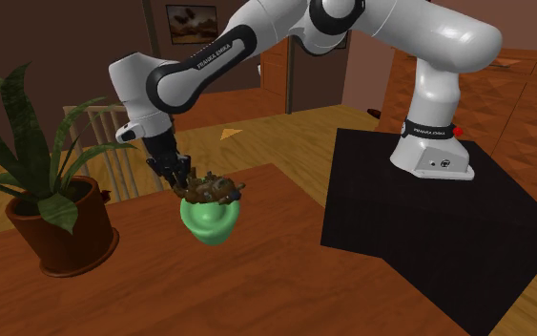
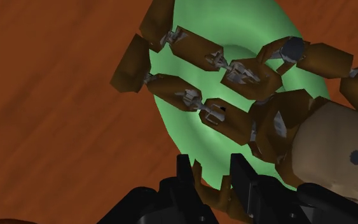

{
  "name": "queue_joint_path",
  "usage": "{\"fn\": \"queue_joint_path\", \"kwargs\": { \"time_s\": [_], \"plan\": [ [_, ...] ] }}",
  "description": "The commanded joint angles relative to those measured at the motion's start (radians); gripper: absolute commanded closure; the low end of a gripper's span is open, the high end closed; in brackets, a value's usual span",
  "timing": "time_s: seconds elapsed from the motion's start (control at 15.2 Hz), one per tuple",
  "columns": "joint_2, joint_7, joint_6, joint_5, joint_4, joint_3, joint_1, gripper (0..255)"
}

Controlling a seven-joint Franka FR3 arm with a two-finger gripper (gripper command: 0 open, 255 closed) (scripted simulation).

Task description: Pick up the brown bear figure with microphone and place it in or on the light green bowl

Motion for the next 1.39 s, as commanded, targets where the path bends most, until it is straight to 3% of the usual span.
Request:
{"fn": "queue_joint_path", "kwargs": {
  "time_s": [0.0,0.13,0.2,0.53,0.79,1.32],
  "plan": [
    [-0.001,0.000,0.001,0.000,-0.002,-0.001,-0.001,255],
    [-0.001,0.000,0.001,0.000,-0.002,-0.001,-0.001,255],
    [-0.001,0.000,0.001,0.000,-0.002,-0.001,-0.001,0],
    [-0.001,0.000,0.001,0.000,-0.002,-0.001,-0.001,0],
    [-0.039,-0.013,-0.095,0.015,0.061,0.011,0.009,0],
    [-0.039,-0.013,-0.095,0.015,0.061,0.011,0.009,0]
  ]
}}
